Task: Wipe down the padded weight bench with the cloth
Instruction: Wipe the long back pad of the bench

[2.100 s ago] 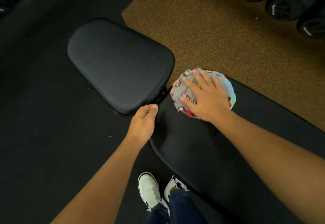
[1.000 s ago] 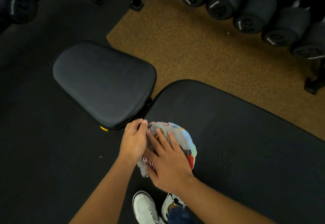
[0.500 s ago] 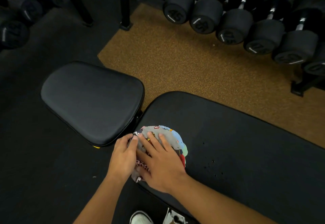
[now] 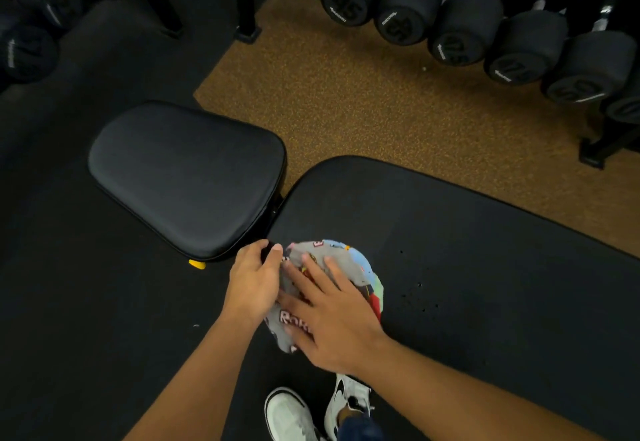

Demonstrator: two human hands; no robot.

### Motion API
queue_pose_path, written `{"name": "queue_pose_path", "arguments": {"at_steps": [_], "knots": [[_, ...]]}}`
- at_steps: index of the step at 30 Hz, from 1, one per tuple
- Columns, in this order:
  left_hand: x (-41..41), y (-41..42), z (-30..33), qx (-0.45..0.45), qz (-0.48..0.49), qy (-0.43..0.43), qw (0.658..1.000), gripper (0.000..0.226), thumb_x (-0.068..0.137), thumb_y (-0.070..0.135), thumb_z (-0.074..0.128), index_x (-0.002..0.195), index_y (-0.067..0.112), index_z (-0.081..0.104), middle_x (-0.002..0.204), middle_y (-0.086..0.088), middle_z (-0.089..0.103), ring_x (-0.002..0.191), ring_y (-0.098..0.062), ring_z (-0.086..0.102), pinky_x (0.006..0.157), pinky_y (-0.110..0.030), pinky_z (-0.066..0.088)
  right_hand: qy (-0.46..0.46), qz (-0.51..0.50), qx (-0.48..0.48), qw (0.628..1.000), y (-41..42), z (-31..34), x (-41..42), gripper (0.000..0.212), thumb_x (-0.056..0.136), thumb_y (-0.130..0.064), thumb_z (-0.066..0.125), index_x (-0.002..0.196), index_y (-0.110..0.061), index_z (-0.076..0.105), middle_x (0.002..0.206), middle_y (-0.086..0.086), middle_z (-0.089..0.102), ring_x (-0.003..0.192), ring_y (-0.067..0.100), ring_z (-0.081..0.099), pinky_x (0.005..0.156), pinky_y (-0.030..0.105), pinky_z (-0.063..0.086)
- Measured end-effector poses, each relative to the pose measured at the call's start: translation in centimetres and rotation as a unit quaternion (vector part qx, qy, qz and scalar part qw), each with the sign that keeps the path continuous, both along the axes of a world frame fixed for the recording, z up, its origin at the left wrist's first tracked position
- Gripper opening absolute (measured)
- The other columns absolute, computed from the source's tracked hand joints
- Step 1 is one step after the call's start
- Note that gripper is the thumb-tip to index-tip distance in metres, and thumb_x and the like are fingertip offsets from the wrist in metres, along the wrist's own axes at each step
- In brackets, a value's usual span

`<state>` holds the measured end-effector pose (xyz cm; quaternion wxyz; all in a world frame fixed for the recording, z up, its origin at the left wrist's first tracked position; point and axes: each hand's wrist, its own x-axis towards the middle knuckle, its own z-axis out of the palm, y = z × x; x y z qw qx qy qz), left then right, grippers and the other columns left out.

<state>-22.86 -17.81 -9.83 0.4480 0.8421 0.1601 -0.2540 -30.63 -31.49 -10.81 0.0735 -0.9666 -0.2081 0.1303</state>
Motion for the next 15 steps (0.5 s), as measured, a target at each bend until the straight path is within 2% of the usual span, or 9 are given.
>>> {"name": "queue_pose_path", "arguments": {"at_steps": [4, 7, 9, 12, 15], "knots": [[-0.5, 0.0, 0.1, 0.017, -0.023, -0.011, 1.0, 0.049, 0.096, 0.041, 0.043, 0.14, 0.018, 0.042, 0.149, -0.001, 0.035, 0.137, -0.021, 0.032, 0.113, -0.041, 0.026, 0.001, 0.026, 0.001, 1.0, -2.8, 0.2, -0.5, 0.055, 0.096, -0.053, 0.032, 0.148, -0.035, 0.029, 0.159, 0.001, 0.021, 0.148, 0.025, 0.012, 0.118, 0.048, 0.007], [-0.6, 0.2, 0.1, 0.021, -0.031, -0.019, 0.999, 0.049, 0.096, 0.041, 0.044, 0.14, 0.018, 0.043, 0.148, -0.001, 0.038, 0.137, -0.02, 0.032, 0.114, -0.042, 0.026, -0.014, -0.044, -0.034, 0.998, -5.3, 0.4, 2.8, 0.056, 0.095, -0.054, 0.028, 0.146, -0.032, 0.037, 0.156, 0.004, 0.031, 0.145, 0.027, 0.024, 0.116, 0.044, 0.009], [-0.7, 0.4, 0.2, 0.033, -0.045, -0.03, 0.998, 0.048, 0.096, 0.041, 0.043, 0.139, 0.019, 0.044, 0.146, 0.002, 0.039, 0.136, -0.019, 0.032, 0.114, -0.043, 0.026, -0.011, -0.114, -0.056, 0.992, -5.8, 0.4, 5.0, 0.057, 0.096, -0.054, 0.024, 0.149, -0.033, 0.03, 0.16, 0.003, 0.022, 0.147, 0.025, 0.014, 0.116, 0.042, 0.003], [-0.8, 0.5, 0.5, 0.046, -0.067, -0.076, 0.994, 0.04, 0.097, 0.036, 0.044, 0.134, 0.021, 0.05, 0.141, 0.005, 0.043, 0.133, -0.017, 0.035, 0.113, -0.044, 0.028, 0.004, -0.176, -0.066, 0.982, -3.8, -0.1, 5.8, 0.059, 0.096, -0.05, 0.024, 0.151, -0.031, 0.023, 0.162, 0.003, 0.01, 0.148, 0.027, 0.001, 0.118, 0.047, -0.002], [-0.9, 0.1, 0.7, 0.031, -0.083, -0.121, 0.989, 0.033, 0.097, 0.028, 0.045, 0.127, 0.02, 0.056, 0.136, 0.004, 0.047, 0.128, -0.018, 0.041, 0.109, -0.046, 0.032, 0.012, -0.129, -0.035, 0.991, -1.3, 0.4, 3.0, 0.059, 0.095, -0.048, 0.025, 0.15, -0.029, 0.028, 0.161, 0.005, 0.016, 0.148, 0.03, 0.007, 0.117, 0.051, 0.001]]}}
